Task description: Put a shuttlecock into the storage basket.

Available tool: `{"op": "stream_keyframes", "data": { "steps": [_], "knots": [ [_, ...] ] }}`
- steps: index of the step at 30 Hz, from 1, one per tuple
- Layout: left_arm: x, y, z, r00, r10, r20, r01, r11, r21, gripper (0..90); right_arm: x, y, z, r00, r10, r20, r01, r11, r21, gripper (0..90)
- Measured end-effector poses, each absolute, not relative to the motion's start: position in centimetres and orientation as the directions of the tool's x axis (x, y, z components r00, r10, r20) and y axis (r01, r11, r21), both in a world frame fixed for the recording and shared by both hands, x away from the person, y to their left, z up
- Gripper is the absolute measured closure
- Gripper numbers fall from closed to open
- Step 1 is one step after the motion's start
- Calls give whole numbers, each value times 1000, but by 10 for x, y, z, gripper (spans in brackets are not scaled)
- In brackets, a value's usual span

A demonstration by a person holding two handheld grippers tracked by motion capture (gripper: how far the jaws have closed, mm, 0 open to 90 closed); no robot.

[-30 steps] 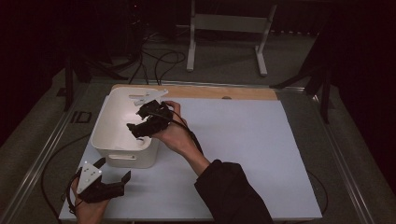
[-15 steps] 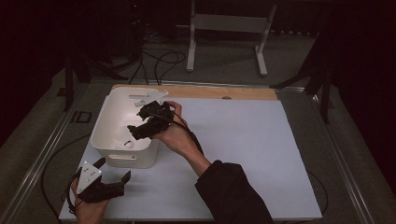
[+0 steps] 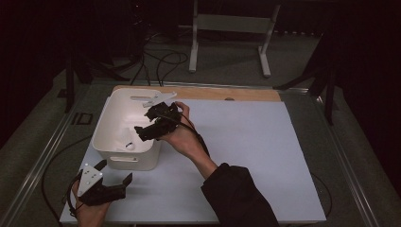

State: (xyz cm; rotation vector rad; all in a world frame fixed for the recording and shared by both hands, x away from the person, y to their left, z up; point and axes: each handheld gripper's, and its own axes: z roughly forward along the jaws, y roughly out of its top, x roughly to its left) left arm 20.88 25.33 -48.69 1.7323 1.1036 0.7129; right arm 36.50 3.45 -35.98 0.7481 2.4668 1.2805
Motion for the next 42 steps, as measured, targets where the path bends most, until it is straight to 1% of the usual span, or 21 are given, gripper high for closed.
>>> {"op": "stream_keyframes", "data": {
  "steps": [7,18,32,39,42],
  "knots": [
    [209,253,-487,428,904,-8,363,-164,917,1,367,20,-359,-804,594,10,335,439,833,92],
    [209,253,-487,427,904,-12,363,-160,918,1,366,-5,-363,-779,627,20,348,406,845,92],
    [209,253,-487,429,903,-9,363,-163,917,1,357,-55,-370,-722,692,26,369,352,860,104],
    [209,253,-487,430,903,-11,362,-162,918,1,345,-87,-379,-693,721,-1,365,352,862,111],
    [209,252,-487,430,903,-12,363,-161,918,1,339,-102,-385,-674,739,20,384,327,864,107]
  ]
}}
